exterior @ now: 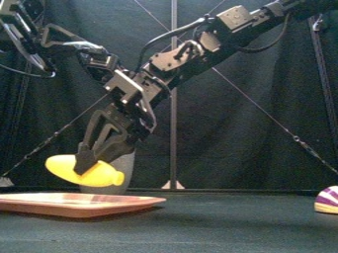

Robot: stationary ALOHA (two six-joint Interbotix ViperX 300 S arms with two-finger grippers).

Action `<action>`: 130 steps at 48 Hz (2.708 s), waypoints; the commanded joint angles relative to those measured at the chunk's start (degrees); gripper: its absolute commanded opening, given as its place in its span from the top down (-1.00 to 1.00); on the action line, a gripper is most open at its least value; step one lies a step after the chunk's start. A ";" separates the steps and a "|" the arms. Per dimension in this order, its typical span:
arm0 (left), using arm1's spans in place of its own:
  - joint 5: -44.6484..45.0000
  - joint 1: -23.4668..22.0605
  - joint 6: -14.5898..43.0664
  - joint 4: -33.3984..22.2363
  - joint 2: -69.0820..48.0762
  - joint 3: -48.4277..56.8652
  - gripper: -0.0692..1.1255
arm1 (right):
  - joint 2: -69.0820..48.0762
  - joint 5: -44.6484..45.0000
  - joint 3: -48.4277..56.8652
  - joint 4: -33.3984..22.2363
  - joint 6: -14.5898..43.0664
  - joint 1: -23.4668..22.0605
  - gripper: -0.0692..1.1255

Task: Pick the banana then place it on the pink plate
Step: Drop banana on the pink plate and return to neutral

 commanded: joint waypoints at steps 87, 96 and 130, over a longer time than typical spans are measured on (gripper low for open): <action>-0.53 0.18 -0.53 -2.37 0.26 2.46 0.89 | -53.26 -48.69 55.63 1.14 -0.88 -5.45 -0.41; -1.41 0.26 -0.53 -5.62 0.26 2.99 0.89 | -53.61 -49.04 55.81 1.14 -0.97 -5.45 -0.41; -5.10 0.09 0.26 2.55 0.26 2.37 0.89 | -51.94 -49.57 56.16 -6.50 -0.97 -6.59 -0.41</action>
